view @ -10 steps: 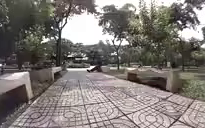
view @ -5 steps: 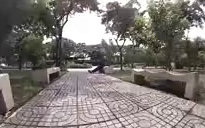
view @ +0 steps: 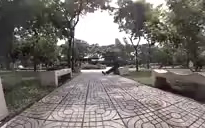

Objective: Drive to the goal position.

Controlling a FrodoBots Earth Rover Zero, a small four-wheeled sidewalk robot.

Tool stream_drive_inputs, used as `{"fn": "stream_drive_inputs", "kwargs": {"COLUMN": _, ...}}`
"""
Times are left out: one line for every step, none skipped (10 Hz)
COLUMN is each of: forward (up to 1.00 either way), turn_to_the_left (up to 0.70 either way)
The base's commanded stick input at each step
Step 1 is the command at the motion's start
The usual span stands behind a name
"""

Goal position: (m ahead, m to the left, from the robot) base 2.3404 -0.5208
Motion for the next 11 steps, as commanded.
{"fn": "stream_drive_inputs", "kwargs": {"forward": 1.00, "turn_to_the_left": 0.00}}
{"fn": "stream_drive_inputs", "kwargs": {"forward": 1.00, "turn_to_the_left": 0.00}}
{"fn": "stream_drive_inputs", "kwargs": {"forward": 1.00, "turn_to_the_left": 0.20}}
{"fn": "stream_drive_inputs", "kwargs": {"forward": 1.00, "turn_to_the_left": 0.27}}
{"fn": "stream_drive_inputs", "kwargs": {"forward": 1.00, "turn_to_the_left": 0.15}}
{"fn": "stream_drive_inputs", "kwargs": {"forward": 1.00, "turn_to_the_left": 0.00}}
{"fn": "stream_drive_inputs", "kwargs": {"forward": 1.00, "turn_to_the_left": 0.00}}
{"fn": "stream_drive_inputs", "kwargs": {"forward": 1.00, "turn_to_the_left": 0.00}}
{"fn": "stream_drive_inputs", "kwargs": {"forward": 1.00, "turn_to_the_left": -0.27}}
{"fn": "stream_drive_inputs", "kwargs": {"forward": 1.00, "turn_to_the_left": -0.27}}
{"fn": "stream_drive_inputs", "kwargs": {"forward": 1.00, "turn_to_the_left": -0.27}}
